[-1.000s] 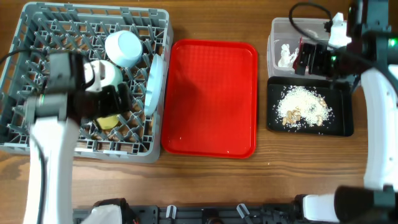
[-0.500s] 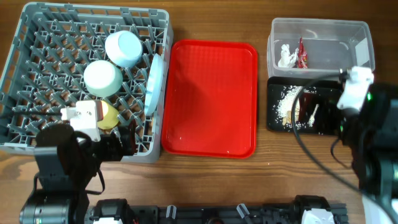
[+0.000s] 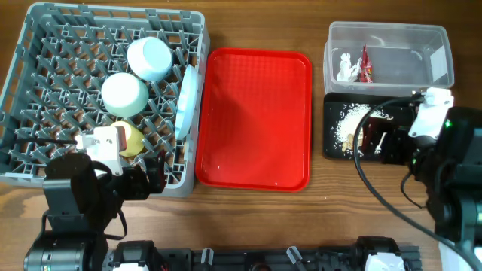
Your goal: Sort waste into correct bins and load items into the dishwasher rack
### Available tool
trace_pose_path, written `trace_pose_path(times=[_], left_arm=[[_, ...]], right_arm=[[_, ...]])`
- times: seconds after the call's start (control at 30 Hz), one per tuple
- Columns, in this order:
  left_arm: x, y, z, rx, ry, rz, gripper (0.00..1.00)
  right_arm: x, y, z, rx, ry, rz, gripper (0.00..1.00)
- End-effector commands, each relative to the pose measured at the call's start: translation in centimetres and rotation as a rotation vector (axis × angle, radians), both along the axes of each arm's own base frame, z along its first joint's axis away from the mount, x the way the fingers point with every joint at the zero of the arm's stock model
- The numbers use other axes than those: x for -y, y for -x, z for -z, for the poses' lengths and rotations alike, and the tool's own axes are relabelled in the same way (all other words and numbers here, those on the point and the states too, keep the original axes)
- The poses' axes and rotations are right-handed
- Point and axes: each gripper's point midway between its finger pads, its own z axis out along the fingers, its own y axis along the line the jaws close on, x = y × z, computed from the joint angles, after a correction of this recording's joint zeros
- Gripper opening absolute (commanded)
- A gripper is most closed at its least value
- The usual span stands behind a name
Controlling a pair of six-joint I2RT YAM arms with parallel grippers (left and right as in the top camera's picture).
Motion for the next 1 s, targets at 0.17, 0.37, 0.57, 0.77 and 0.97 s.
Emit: trace_pose_path(times=[0.17, 0.37, 0.57, 0.77, 0.97], left_arm=[[0.0, 0.1, 0.4, -0.006, -0.018, 0.013, 1.00], [0.0, 0.1, 0.4, -0.006, -0.018, 0.013, 1.00], [0.0, 0.1, 0.4, -0.006, -0.018, 0.013, 1.00], [0.0, 0.1, 0.4, -0.006, -0.018, 0.013, 1.00], [0.0, 0.1, 0.4, -0.006, -0.018, 0.013, 1.00]], right_arm=[[0.0, 0.0, -0.1, 0.029, 0.054, -0.050, 1.00], [-0.5, 0.0, -2.9, 0.333, 0.126, -0.105, 1.00], [-0.6, 0.9, -2.8, 0.568, 0.157, -0.094, 1.00], [-1.2, 1.6, -1.3, 0.776, 0.171, -0.110, 1.00], [-1.3, 1.8, 0.5, 0.910, 0.184, -0.105, 1.00]])
